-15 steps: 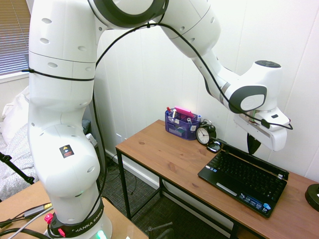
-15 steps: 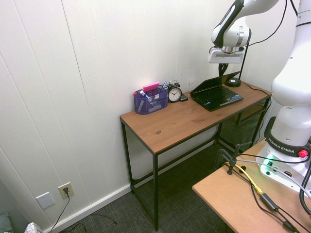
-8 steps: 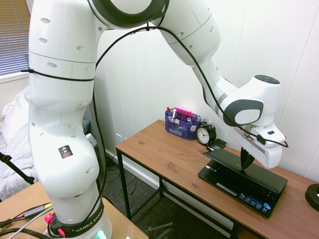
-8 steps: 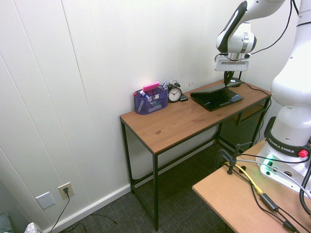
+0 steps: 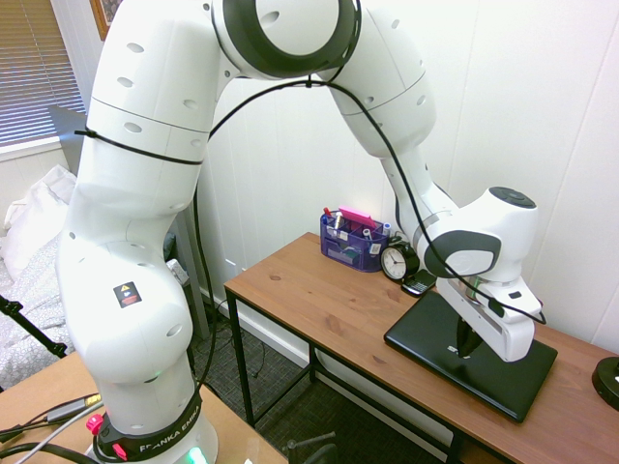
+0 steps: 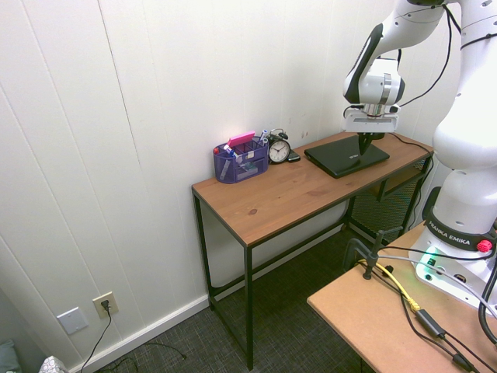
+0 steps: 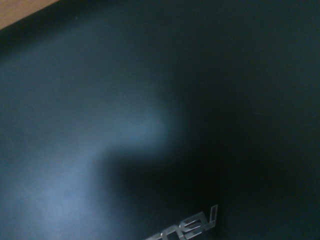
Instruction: Close the laptop lid
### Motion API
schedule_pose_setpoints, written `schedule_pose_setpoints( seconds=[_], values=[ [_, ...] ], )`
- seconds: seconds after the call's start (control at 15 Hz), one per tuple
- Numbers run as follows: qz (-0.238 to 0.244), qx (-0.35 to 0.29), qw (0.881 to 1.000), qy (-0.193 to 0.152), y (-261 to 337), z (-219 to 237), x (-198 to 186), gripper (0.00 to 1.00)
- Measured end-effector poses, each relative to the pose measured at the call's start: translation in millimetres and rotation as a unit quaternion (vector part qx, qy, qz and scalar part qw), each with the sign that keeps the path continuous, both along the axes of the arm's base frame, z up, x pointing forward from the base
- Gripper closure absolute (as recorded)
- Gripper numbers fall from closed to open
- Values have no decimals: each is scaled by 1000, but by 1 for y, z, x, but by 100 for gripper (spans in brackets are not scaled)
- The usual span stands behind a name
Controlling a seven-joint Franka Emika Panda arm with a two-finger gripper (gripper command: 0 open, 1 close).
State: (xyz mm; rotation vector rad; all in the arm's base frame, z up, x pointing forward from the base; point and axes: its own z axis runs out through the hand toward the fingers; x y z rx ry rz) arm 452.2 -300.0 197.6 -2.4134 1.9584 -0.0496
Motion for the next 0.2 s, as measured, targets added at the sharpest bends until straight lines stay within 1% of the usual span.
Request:
schedule_pose_setpoints(
  seconds=[0.2],
  values=[
    [-3,3,1000,-7,-4,1,-2,100]
  ],
)
